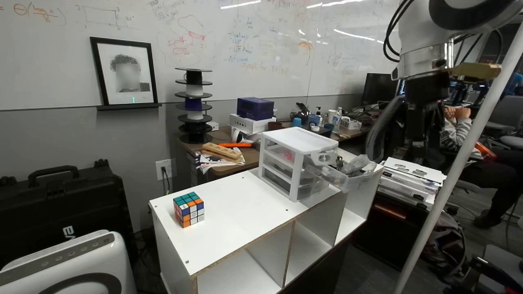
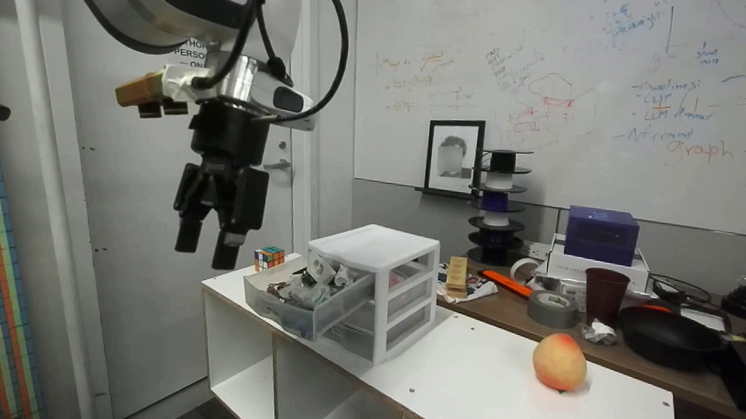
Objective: Put the papers in the top drawer
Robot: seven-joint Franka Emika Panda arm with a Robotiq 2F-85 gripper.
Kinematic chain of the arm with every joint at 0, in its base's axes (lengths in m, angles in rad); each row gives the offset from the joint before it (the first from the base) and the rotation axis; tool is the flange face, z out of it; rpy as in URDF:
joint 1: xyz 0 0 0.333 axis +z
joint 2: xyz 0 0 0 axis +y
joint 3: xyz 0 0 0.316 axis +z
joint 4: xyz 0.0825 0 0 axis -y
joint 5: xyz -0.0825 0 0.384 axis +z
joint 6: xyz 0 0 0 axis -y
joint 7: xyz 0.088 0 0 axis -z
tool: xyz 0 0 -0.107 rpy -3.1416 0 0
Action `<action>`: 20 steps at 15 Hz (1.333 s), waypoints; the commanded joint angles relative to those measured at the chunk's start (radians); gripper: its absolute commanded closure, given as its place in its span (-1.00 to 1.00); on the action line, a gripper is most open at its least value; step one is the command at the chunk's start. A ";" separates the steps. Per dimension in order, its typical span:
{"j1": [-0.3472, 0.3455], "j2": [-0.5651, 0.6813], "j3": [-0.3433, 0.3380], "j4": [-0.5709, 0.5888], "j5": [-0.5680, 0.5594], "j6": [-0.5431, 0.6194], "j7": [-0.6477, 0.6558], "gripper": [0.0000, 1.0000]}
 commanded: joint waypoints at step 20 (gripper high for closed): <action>0.016 0.181 0.008 -0.139 0.099 0.694 -0.142 0.84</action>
